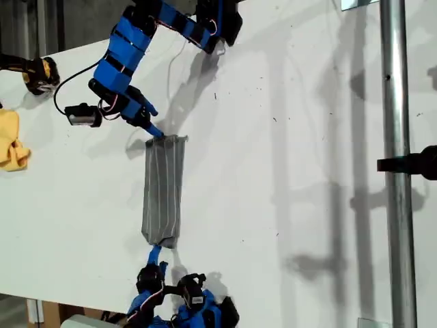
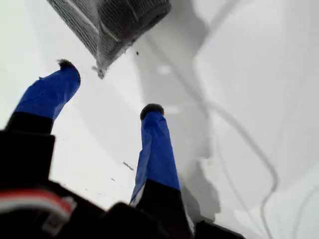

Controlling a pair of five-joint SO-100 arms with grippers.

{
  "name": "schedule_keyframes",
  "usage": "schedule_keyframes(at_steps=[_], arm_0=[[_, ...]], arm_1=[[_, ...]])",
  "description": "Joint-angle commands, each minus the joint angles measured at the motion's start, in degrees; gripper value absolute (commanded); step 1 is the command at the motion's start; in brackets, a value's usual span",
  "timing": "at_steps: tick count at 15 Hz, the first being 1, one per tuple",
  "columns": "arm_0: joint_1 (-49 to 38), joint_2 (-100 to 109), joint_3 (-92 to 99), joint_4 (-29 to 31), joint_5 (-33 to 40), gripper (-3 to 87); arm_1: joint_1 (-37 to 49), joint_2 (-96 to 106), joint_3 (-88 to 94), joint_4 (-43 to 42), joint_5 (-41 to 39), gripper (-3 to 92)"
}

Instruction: Grasp corners of a towel and fold twice.

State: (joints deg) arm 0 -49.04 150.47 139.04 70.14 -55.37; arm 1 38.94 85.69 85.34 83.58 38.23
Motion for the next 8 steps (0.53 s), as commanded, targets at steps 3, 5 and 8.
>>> schedule_keyframes(at_steps=[3, 5, 8], arm_0=[[6.1, 36.8, 17.3, -0.4, -1.4, 17.0], [12.4, 48.9, 25.0, -0.8, -4.1, 13.3], [18.5, 48.8, 30.4, -5.0, -4.0, 10.8]], arm_1=[[1.3, 21.1, 18.4, -5.6, 4.0, 29.0], [1.3, 33.1, 29.2, -6.7, 7.6, 29.9], [-0.9, 38.7, 36.7, -10.5, 11.5, 32.3]])
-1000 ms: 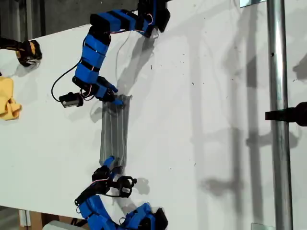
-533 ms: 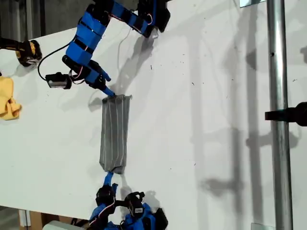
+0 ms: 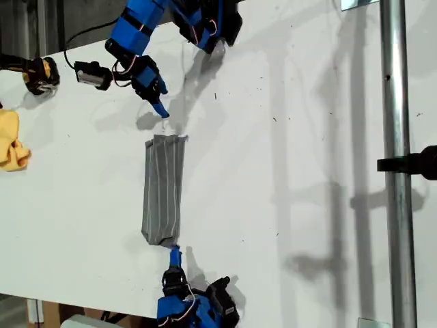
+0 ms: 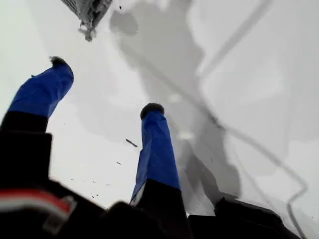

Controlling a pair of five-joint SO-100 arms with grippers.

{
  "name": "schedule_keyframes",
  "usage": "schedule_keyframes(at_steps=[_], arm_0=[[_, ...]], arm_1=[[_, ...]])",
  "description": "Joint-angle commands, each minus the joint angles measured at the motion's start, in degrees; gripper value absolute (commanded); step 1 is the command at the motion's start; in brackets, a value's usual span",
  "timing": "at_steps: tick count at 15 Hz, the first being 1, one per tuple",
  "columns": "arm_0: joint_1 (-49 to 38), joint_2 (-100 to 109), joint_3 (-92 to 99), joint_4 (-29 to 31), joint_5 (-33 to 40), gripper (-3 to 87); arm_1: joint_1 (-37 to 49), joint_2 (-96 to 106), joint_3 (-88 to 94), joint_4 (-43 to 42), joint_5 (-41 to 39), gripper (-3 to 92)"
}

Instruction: Grasp corners of a towel and fold twice.

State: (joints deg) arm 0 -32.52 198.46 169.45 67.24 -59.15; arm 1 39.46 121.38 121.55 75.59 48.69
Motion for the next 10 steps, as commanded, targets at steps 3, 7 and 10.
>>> schedule_keyframes(at_steps=[3, 7, 10], arm_0=[[4.7, 0.8, 0.0, -3.9, 1.8, 10.4], [6.0, 0.8, 0.2, -2.9, 1.1, 10.1], [6.1, 0.8, -0.7, -1.6, 1.3, 10.1]], arm_1=[[-2.6, -5.6, -2.5, -13.0, 1.5, 33.5], [-4.0, -26.0, -16.6, -19.6, 4.0, 34.8], [-4.6, -38.8, -26.0, -20.4, 6.7, 35.3]])
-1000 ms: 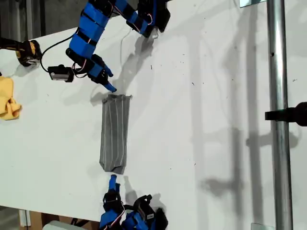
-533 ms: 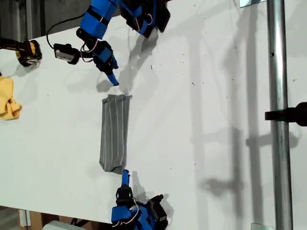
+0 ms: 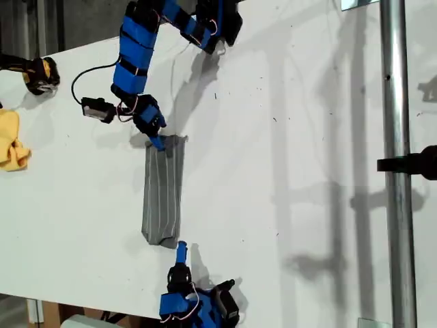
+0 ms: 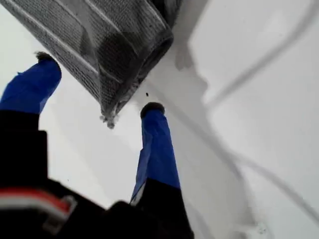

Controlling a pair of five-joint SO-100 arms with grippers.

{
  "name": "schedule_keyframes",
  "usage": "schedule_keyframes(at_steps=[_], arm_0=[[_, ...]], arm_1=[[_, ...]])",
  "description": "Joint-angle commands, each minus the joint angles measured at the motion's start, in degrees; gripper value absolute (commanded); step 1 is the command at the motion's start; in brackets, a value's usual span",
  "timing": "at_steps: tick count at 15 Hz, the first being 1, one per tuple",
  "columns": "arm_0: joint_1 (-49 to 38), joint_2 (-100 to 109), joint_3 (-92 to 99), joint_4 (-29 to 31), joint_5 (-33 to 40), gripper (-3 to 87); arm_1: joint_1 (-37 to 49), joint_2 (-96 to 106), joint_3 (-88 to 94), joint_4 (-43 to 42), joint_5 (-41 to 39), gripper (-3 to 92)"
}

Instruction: Grasp corners of a towel and fold twice.

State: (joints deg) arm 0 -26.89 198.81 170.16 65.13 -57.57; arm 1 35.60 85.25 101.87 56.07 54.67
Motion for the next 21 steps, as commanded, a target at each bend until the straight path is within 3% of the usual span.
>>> schedule_keyframes(at_steps=[1, 7, 12, 16, 21], arm_0=[[0.4, 0.4, -1.4, 0.9, -0.3, 10.1], [0.2, 0.4, -1.7, 2.1, -0.1, 10.3], [-0.2, 0.4, -2.1, 2.5, -0.3, 10.4], [-0.3, 0.4, -2.2, 2.7, -0.7, 10.4], [-0.4, 0.4, -1.9, 1.8, -0.6, 10.4]], arm_1=[[-0.8, -6.5, -8.8, -0.5, 1.8, 35.2], [-1.8, -25.8, -27.1, 4.3, 2.9, 34.2], [-1.6, -24.4, -30.1, 4.7, -0.9, 2.9], [0.6, -7.1, -14.2, 6.2, -3.3, -0.1], [-0.3, 26.9, 13.4, 17.5, 1.1, -0.1]])
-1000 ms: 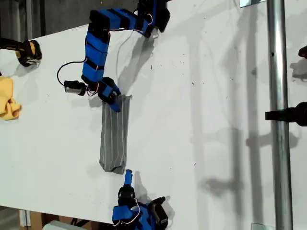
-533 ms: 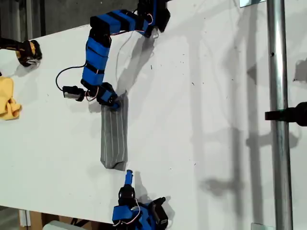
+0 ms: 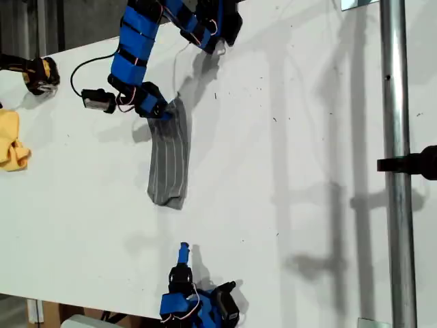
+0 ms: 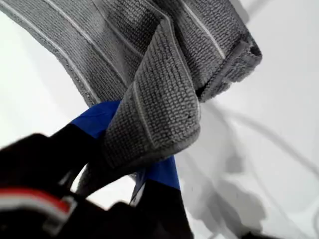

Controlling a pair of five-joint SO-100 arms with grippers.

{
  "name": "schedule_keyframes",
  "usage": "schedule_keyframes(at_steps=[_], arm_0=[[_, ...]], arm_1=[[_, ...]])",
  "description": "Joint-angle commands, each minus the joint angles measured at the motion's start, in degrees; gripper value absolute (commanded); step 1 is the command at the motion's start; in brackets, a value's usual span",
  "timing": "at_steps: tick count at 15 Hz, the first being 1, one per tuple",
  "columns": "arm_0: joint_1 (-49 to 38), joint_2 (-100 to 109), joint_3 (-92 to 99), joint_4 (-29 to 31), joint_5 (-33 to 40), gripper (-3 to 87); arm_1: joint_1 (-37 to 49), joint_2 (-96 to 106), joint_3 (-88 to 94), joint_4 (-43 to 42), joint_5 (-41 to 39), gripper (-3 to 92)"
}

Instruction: Grasp corners of a towel and fold twice.

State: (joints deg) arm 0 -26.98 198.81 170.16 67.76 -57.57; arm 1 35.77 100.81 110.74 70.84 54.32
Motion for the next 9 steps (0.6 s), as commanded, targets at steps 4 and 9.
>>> schedule_keyframes(at_steps=[4, 9], arm_0=[[-0.1, 0.4, -2.1, -1.1, -0.8, 10.4], [0.4, 0.4, -1.9, -1.0, -1.4, 10.1]], arm_1=[[-4.5, 33.3, 19.7, 13.2, 9.7, -0.1], [-15.1, 39.3, 25.5, 7.3, 18.5, -0.1]])
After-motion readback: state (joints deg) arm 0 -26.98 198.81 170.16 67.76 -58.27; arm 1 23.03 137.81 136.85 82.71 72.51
